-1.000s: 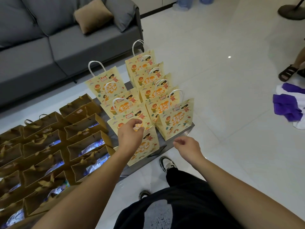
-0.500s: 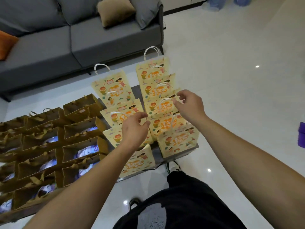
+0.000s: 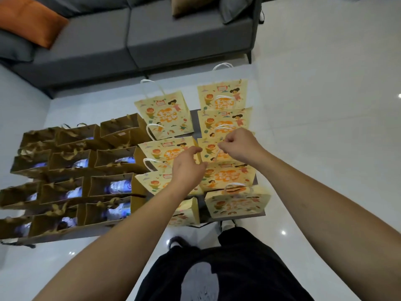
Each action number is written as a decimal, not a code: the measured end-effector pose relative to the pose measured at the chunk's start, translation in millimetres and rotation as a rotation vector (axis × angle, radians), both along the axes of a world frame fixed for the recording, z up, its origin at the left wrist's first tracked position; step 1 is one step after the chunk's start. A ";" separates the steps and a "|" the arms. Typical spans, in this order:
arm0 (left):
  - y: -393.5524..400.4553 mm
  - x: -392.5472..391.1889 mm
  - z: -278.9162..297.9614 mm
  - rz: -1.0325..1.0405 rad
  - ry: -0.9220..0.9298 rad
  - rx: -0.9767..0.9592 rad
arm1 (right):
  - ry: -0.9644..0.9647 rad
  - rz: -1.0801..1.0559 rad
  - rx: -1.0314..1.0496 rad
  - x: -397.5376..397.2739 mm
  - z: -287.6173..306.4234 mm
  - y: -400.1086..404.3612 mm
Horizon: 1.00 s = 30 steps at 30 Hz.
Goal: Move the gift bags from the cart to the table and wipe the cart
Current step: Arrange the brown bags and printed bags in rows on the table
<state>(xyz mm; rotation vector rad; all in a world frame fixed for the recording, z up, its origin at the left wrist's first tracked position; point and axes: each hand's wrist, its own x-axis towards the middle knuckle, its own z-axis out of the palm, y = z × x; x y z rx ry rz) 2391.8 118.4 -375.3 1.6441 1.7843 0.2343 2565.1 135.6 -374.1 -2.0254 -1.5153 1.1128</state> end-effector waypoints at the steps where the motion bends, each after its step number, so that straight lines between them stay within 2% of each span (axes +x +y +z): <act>1: 2.2 2.7 0.6 -0.004 -0.008 -0.023 | 0.009 0.005 0.033 1.4 8.3 2.0; 4: 7.2 7.9 5.2 0.005 -0.099 -0.059 | 0.091 -0.038 0.186 5.2 42.1 8.9; 9: 22.6 3.5 33.4 0.082 -0.314 0.214 | 0.178 -0.036 0.409 -2.6 105.6 17.9; 13: 44.1 -0.8 68.8 0.000 -0.363 0.354 | 0.201 -0.077 0.537 -13.8 157.2 23.7; 17: 59.1 -4.6 114.2 0.034 -0.551 0.422 | 0.182 -0.065 0.675 -23.8 214.3 32.2; 21: 80.4 -21.4 151.7 -0.010 -0.523 0.577 | 0.201 -0.016 0.757 -38.6 260.3 43.8; 30: 118.3 -81.2 196.7 -0.014 -0.542 0.642 | 0.155 0.027 0.823 -83.5 307.1 90.0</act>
